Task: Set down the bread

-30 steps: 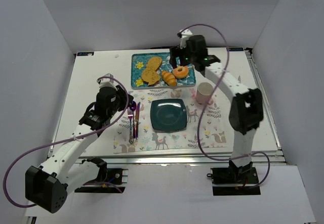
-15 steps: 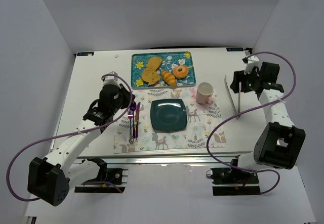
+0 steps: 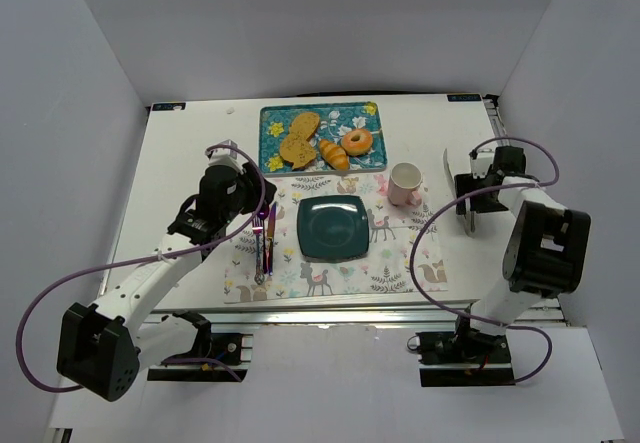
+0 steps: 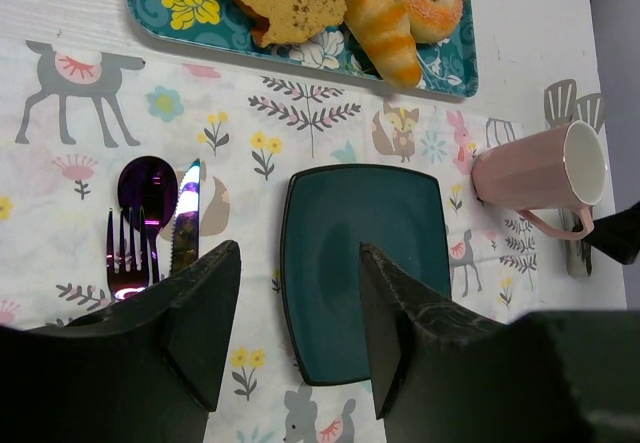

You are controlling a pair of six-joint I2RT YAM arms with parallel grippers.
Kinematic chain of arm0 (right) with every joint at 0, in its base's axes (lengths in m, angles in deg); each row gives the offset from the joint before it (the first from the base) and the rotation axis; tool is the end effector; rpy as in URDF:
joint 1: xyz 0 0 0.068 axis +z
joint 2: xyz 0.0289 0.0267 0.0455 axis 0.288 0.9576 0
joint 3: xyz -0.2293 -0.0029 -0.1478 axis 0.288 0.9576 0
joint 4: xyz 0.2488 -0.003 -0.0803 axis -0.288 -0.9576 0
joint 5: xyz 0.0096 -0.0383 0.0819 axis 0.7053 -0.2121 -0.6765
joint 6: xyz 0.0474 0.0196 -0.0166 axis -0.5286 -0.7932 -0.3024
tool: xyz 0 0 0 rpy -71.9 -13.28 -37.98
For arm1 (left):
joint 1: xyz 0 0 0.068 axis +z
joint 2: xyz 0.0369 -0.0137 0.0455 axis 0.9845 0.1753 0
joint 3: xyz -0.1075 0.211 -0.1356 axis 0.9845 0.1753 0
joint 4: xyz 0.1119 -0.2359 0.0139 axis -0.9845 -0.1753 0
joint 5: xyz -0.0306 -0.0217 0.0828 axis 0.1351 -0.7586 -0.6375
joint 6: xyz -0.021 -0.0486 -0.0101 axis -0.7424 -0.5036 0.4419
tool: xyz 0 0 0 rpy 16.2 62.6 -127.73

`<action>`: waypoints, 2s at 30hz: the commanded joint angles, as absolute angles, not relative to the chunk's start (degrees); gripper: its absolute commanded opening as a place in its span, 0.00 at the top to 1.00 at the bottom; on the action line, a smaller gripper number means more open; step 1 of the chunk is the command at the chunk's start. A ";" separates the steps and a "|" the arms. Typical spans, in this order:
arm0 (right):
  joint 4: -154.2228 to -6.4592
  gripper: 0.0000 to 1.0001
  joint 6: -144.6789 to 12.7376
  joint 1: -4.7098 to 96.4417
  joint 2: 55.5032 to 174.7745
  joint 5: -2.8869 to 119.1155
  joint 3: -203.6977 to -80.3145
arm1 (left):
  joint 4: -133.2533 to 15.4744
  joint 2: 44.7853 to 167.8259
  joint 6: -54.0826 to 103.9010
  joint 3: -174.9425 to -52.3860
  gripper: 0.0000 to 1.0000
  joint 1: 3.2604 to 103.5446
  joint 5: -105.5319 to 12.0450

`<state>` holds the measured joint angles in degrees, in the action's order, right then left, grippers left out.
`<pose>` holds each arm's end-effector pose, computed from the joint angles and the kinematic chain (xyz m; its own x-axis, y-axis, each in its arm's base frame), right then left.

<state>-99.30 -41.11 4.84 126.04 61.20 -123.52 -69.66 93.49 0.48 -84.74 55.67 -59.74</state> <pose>0.3218 -0.0650 0.1976 -0.8061 -0.1457 -0.5736 -0.0941 0.9884 -0.1189 0.2256 -0.0984 0.2719 -0.5478 -0.3959 -0.7370 0.0253 0.8727 -0.4876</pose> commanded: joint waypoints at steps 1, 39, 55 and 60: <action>-98.03 0.22 -44.65 5.05 133.17 58.99 -128.93 | -69.95 92.51 1.86 -85.88 0.39 55.56 -58.70; -113.50 0.66 -44.03 19.26 138.28 22.97 -165.50 | -75.22 88.64 -0.34 -87.81 0.40 55.56 -62.39; -101.38 0.63 -69.95 30.62 154.11 16.45 -176.85 | -76.72 87.59 -5.00 -88.87 0.40 55.47 -64.93; -95.58 0.62 -80.24 31.42 156.66 19.08 -176.59 | -78.13 87.50 -5.61 -88.96 0.40 55.56 -65.64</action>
<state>-102.49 -71.38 30.91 156.36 19.10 -173.85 -76.94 89.16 -4.61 -87.30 55.67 -64.22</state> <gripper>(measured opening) 0.385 0.604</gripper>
